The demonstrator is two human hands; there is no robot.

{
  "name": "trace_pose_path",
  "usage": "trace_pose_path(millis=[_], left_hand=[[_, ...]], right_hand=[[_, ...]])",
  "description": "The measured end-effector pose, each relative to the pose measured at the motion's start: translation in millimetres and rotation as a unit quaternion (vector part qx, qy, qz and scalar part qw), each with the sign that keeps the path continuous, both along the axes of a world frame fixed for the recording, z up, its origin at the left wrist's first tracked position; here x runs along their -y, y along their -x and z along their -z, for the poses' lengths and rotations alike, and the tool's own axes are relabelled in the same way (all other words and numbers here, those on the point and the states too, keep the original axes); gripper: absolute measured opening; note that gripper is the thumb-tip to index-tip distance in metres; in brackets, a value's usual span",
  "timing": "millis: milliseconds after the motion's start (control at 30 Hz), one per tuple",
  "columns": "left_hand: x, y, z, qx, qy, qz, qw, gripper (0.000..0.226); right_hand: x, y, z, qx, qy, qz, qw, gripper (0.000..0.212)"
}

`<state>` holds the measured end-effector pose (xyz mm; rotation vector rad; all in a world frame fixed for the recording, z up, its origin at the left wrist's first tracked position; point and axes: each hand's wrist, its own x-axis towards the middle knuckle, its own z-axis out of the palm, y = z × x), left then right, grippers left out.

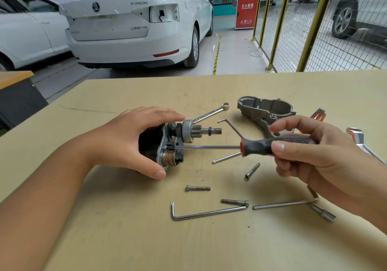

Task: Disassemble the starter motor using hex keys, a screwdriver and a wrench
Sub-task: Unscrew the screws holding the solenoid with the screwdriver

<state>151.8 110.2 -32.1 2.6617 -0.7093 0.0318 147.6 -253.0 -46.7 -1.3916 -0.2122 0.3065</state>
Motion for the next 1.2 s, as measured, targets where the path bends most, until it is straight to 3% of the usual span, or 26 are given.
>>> trace_pose_path(millis=[167, 267, 400, 533, 700, 833, 933, 1200], left_hand=[[0.4, 0.1, 0.2, -0.001, 0.002, -0.001, 1.000, 0.109], [-0.3, -0.2, 1.1, -0.004, 0.006, 0.000, 1.000, 0.110], [-0.6, 0.1, 0.9, -0.001, 0.004, -0.002, 1.000, 0.110], [-0.2, 1.5, 0.0, -0.005, 0.006, -0.004, 1.000, 0.108], [0.4, 2.3, -0.7, -0.005, 0.001, -0.007, 1.000, 0.108], [1.8, 2.8, -1.9, -0.006, 0.001, -0.009, 1.000, 0.108], [1.8, 3.1, -1.6, -0.008, 0.001, -0.009, 1.000, 0.107], [1.9, 1.9, -1.2, -0.010, 0.004, -0.008, 1.000, 0.108]], right_hand=[[-2.9, 1.0, 0.0, -0.016, 0.014, -0.011, 1.000, 0.034], [-3.0, 0.9, -2.8, -0.029, 0.051, 0.006, 0.998, 0.048], [1.2, -3.0, -0.1, -0.009, 0.011, -0.024, 1.000, 0.038], [2.1, -2.0, 3.7, -0.005, 0.007, -0.034, 0.999, 0.068], [-0.3, 0.7, -1.1, -0.021, 0.056, -0.015, 0.998, 0.046], [1.2, 0.9, -0.1, 0.029, 0.001, -0.024, 0.999, 0.034], [2.7, -0.4, 2.6, 0.030, -0.025, -0.005, 0.999, 0.038], [-1.5, -0.1, -0.3, 0.006, 0.012, 0.007, 1.000, 0.038]])
